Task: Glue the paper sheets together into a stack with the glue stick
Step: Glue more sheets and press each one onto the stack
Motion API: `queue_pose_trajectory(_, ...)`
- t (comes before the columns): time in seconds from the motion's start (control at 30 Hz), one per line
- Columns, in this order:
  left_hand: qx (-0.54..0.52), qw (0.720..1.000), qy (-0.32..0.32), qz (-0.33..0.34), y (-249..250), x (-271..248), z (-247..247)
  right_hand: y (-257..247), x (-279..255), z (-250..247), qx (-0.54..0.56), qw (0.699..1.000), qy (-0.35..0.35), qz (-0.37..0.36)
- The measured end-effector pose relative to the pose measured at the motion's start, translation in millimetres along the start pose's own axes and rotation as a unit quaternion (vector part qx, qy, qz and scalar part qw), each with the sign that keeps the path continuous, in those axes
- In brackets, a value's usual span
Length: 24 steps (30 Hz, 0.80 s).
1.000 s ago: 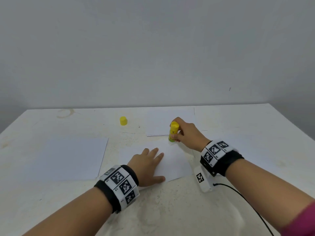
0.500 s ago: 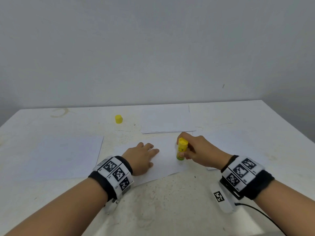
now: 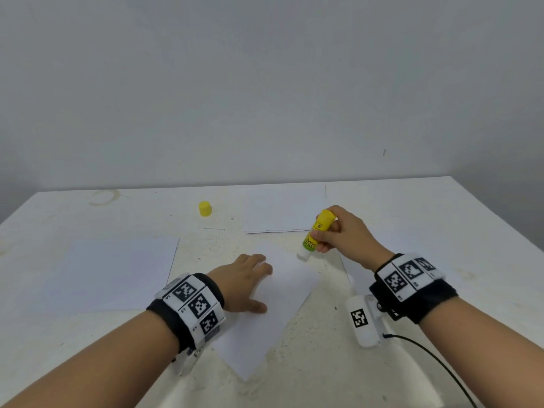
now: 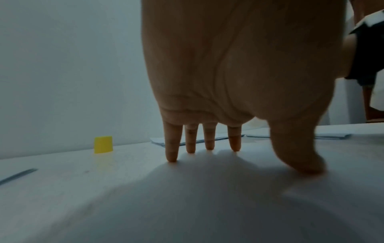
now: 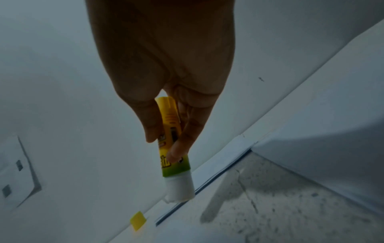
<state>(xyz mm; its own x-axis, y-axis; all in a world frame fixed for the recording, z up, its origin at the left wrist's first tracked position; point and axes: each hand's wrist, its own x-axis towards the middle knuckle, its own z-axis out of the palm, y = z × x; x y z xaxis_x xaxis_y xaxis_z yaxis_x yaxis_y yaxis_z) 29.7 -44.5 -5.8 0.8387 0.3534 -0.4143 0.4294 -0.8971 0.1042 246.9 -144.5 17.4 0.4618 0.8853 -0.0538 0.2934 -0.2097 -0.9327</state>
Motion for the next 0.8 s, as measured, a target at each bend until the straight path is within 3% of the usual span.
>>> queue_pose_trajectory(0.2,0.079,0.996,0.001,-0.046,-8,-7,-11,-4,18,20,-0.005,1.000,0.002,-0.001)
queue_pose_trajectory(0.37,0.032,0.996,0.037,-0.069,-10,-11,-4,-12,33,37,-0.032,0.999,-0.013,-0.028)
queue_pose_trajectory(0.57,-0.050,0.994,0.047,-0.081,-6,-10,4,-26,45,65,-0.111,0.986,-0.086,-0.085)
queue_pose_trajectory(0.8,-0.029,0.996,0.030,-0.075,-6,-10,1,-33,48,94,-0.227,0.954,-0.158,-0.118)
